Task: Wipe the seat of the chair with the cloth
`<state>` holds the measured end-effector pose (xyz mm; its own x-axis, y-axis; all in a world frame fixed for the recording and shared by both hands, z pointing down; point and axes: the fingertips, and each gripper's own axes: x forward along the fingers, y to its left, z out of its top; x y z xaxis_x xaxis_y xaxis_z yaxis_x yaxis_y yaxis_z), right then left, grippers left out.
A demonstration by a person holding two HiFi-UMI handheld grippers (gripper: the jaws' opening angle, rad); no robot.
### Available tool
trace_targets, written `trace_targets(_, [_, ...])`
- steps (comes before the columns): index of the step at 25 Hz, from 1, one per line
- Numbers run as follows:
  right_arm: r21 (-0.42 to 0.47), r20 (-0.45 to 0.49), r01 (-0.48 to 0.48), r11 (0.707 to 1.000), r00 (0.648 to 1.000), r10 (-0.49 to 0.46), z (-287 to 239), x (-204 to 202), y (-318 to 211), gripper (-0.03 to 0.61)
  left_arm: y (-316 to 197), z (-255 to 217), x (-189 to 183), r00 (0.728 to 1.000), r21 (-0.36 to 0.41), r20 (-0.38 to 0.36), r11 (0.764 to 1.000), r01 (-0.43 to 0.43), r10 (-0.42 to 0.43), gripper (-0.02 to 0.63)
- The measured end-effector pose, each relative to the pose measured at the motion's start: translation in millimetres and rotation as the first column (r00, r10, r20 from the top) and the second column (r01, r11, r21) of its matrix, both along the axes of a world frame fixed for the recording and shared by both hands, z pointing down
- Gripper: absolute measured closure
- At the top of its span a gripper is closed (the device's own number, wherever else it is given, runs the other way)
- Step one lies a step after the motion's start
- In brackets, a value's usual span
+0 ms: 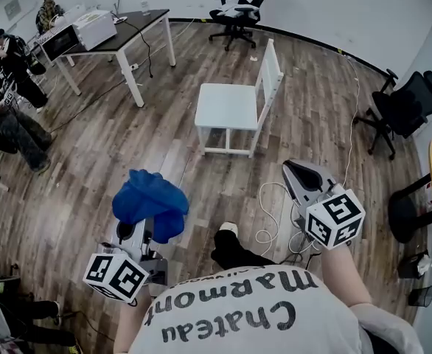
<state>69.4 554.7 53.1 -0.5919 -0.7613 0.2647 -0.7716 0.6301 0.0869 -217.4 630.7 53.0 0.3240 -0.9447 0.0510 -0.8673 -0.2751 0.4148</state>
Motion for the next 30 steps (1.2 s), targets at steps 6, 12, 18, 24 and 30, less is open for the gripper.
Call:
trace_targets(6, [0.045,0.11,-0.032,0.998,0.994,0.026,-0.5,1.9,-62.0,0.563,-42.7,-5.0,-13.3,0.999,0.002,0.023,0.999,0.048,-0.048,0.548])
trace_targets(12, [0.065,0.103,0.006,0.998,0.995,-0.013,3.2,-19.5,-138.9,0.563,-102.2,-12.6,-33.2,0.992,-0.011,0.087,0.996,0.094,-0.092,0.548])
trace_targets(18, [0.145,-0.196,0.076,0.987,0.979,-0.046,8.0,-34.8,-207.6,0.563,-192.8,-25.0,-37.7,0.995,-0.029,0.073,0.997,0.068,-0.066,0.548])
trace_targets(24, [0.064,-0.134,0.016,0.998,0.991,-0.007,23.1,-23.2,-277.9,0.563,-263.6,-21.8,-28.9,0.991,-0.016,0.132,0.999,0.034,-0.031,0.548])
trace_targets(30, [-0.024,-0.068,-0.001,1.0,0.998,-0.001,42.0,-19.1,-314.3,0.563,-302.8,-1.5,-27.4,0.993,-0.065,0.115,0.998,0.028,-0.02,0.548])
